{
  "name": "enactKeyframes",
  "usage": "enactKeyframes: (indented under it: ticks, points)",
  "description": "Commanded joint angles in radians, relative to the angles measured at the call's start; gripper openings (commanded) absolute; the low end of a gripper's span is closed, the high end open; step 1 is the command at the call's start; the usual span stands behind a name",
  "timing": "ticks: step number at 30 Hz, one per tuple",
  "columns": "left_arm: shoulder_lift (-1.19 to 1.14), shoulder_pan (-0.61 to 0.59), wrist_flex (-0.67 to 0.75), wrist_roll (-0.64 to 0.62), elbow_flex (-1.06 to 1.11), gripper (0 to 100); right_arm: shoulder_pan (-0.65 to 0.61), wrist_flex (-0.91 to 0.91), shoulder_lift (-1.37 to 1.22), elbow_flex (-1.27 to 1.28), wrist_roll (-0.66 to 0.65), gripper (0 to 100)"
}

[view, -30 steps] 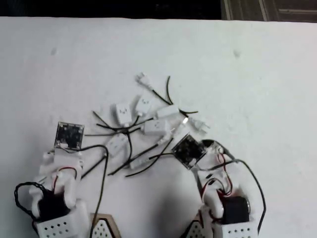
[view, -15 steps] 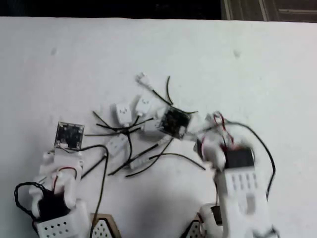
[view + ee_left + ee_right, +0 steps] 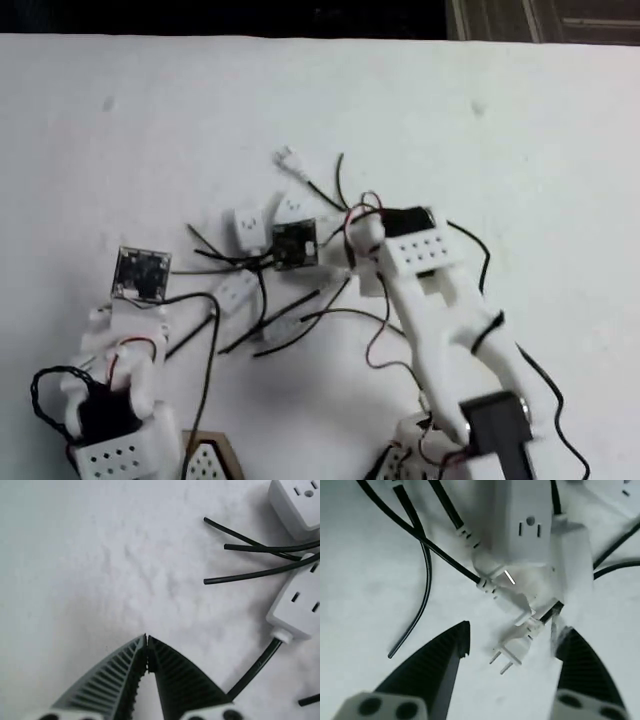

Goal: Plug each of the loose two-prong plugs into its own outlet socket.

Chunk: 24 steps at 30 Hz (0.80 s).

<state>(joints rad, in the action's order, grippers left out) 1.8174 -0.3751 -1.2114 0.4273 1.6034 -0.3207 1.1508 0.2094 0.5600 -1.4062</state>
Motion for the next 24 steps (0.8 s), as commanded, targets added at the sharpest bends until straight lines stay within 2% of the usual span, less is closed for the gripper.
enactKeyframes:
  ticks: [1,16,19,24]
  points:
    - [0.007,-0.007,0.011,0.002,-0.003,3,-0.018,0.004,-0.071,-0.080,-0.051,27.9]
    - [0.007,-0.007,0.008,0.002,-0.003,3,-0.013,-0.053,-0.294,-0.141,-0.072,27.8]
    - [0.007,-0.007,0.008,0.002,-0.003,3,-0.004,-0.113,-0.340,-0.141,-0.071,23.0]
    - [0.007,-0.007,0.008,0.002,-0.003,3,-0.007,-0.162,-0.372,-0.146,-0.071,8.7]
